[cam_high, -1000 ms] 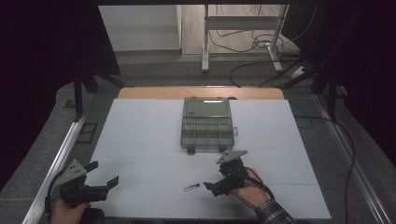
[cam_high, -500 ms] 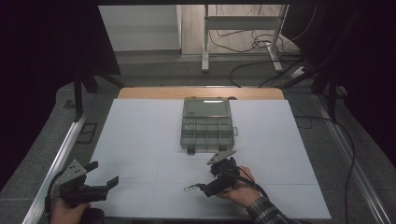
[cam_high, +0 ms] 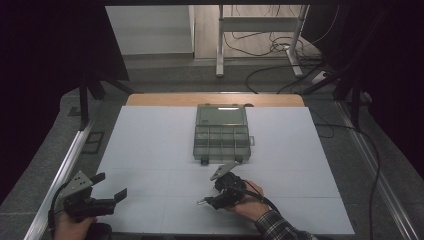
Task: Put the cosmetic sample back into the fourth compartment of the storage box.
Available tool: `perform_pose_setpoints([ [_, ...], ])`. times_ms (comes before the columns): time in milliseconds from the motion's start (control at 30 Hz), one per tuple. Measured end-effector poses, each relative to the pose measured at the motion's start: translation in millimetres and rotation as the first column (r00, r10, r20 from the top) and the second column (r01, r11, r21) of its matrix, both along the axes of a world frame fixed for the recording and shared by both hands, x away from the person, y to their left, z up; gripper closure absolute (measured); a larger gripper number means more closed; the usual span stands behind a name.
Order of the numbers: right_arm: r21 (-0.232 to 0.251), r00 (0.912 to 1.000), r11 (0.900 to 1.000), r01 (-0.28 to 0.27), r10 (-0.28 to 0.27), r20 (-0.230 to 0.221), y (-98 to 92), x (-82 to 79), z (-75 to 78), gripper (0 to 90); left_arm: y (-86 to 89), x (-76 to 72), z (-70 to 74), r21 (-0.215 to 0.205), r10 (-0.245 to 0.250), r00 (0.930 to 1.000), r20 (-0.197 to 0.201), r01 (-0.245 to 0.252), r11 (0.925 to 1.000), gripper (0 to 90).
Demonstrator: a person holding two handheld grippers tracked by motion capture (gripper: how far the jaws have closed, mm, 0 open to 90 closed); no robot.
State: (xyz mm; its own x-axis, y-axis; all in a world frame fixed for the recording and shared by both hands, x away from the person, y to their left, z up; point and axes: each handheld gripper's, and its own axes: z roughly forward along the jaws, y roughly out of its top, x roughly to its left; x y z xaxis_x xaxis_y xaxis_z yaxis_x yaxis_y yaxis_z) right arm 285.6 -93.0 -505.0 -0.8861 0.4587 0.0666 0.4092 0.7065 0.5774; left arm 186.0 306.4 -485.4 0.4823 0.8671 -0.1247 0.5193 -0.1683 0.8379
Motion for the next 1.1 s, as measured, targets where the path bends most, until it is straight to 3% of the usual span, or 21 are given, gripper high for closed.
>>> perform_pose_setpoints([
  [267, -0.004, 0.9968, 0.998, -0.065, 0.065, -0.047, 13.8, -0.8, -8.2, 59.1, 0.6, 0.0, -0.1, -0.003, -0.003, 1.0, 0.0, 0.003, 1.0, 1.4],
  [400, -0.018, 0.9955, 0.996, -0.085, 0.084, -0.042, 18.2, 0.0, -13.1, 65.3, 0.5, 0.0, -0.1, -0.003, -0.004, 1.0, 0.001, 0.004, 1.0, 1.4],
  [600, -0.052, 0.9927, 0.992, -0.118, 0.119, 0.018, 20.5, -1.7, -13.5, 79.6, 0.5, 0.0, -0.1, -0.003, -0.005, 1.0, 0.001, 0.005, 1.0, 1.4],
  [1100, -0.042, 0.9956, 0.995, -0.09, 0.091, 0.019, 17.3, 0.8, -8.3, 80.3, 0.5, 0.3, -0.1, -0.005, -0.008, 1.0, 0.0, 0.008, 1.0, 1.4],
])
